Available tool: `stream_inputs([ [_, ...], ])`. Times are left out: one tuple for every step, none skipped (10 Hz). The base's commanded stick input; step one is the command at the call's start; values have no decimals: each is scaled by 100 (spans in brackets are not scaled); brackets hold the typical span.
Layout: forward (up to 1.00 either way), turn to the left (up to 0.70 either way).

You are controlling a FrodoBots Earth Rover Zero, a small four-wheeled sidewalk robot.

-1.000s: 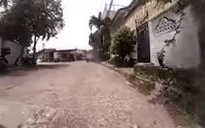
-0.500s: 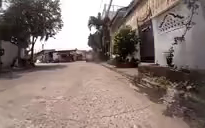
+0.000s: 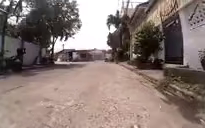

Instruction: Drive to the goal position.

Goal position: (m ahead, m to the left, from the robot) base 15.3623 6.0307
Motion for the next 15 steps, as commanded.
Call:
stream_inputs([
  [70,0],
  [70,0],
  [70,0],
  [70,0],
  [70,0],
  [70,0],
  [70,0],
  [70,0],
  [70,0],
  [70,0],
  [70,0],
  [70,0],
  [70,0],
  [70,0],
  [70,0],
])
